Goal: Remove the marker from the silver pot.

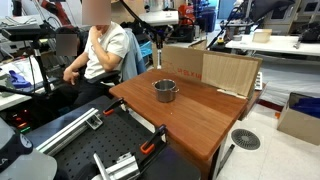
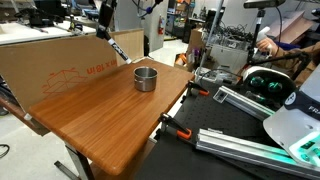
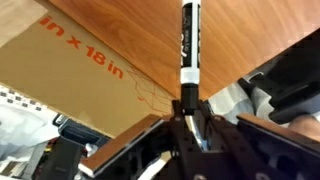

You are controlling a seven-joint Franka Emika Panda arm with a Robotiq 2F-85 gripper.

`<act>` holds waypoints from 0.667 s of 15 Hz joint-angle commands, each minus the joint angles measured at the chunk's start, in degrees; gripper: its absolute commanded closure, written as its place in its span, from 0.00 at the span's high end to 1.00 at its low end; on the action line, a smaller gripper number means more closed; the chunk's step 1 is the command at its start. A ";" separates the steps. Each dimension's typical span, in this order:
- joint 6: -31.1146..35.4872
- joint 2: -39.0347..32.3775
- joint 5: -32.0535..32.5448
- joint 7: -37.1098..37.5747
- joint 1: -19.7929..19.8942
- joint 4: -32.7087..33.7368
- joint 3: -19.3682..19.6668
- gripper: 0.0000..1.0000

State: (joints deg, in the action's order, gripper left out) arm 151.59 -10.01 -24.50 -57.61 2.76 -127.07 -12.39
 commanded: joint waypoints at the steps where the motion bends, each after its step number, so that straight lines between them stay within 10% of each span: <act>1: -1.93 -2.71 -5.66 -3.58 0.33 1.79 -1.34 0.05; 10: -2.81 -11.95 -3.26 -0.47 0.31 4.81 -3.05 0.05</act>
State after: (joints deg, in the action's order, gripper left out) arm 150.50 -19.03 -28.64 -59.18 2.57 -124.69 -14.80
